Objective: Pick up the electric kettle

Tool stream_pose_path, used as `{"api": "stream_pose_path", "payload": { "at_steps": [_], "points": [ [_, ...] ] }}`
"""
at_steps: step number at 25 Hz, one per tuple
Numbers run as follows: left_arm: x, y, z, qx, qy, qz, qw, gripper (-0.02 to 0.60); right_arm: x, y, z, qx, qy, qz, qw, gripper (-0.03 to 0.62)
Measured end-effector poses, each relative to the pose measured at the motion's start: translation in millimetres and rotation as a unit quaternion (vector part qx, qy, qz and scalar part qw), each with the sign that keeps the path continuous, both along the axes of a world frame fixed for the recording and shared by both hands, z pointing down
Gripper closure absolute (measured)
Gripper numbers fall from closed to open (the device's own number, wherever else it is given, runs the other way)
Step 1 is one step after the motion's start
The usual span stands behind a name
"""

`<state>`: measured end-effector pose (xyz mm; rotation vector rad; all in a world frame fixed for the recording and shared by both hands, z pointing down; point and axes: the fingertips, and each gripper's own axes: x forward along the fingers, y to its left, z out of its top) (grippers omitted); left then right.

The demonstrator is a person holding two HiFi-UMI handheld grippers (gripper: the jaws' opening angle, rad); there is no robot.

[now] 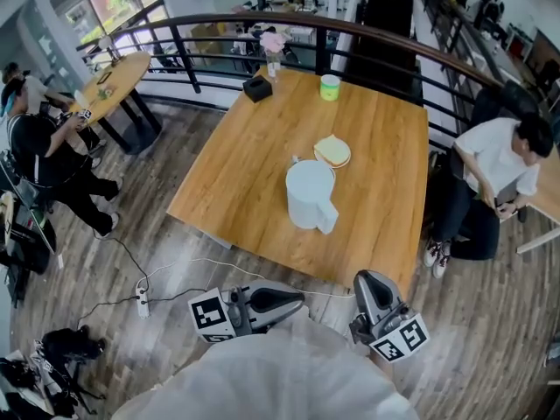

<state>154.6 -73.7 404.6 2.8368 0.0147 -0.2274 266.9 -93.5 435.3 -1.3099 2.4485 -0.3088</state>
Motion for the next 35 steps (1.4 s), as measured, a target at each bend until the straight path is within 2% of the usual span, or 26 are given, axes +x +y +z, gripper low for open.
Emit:
{"api": "stream_pose_path", "payload": {
  "at_steps": [8,12,18,23,25,30,33,35],
  "points": [
    [-1,-35,2,-0.006,0.005,-0.005,1.0000,0.574,-4,-32,4,-0.005,0.012,-0.011,1.000,0.579],
    [-2,-56,6,-0.007,0.008,0.015,0.9998,0.573,-13,-48,9,-0.015,0.024,-0.004,1.000,0.579],
    [-14,-91,5,-0.012,0.017,0.045,0.9988,0.572,-27,-79,12,-0.021,0.052,0.026,0.998,0.579],
    [-32,-122,8,-0.012,0.014,0.058,0.9982,0.573,-30,-107,26,-0.034,0.070,0.071,0.994,0.575],
    [-37,-132,10,-0.012,0.013,0.062,0.9979,0.573,-30,-115,34,-0.042,0.082,0.083,0.992,0.557],
    [-45,-150,11,-0.013,0.016,0.070,0.9973,0.573,-28,-133,66,-0.082,0.120,0.095,0.985,0.455],
    [-49,-155,11,-0.012,0.016,0.076,0.9969,0.572,-23,-141,92,-0.116,0.152,0.103,0.976,0.382],
    [-52,-156,11,-0.010,0.014,0.080,0.9967,0.573,-18,-145,111,-0.137,0.173,0.105,0.970,0.365]
  ]
}}
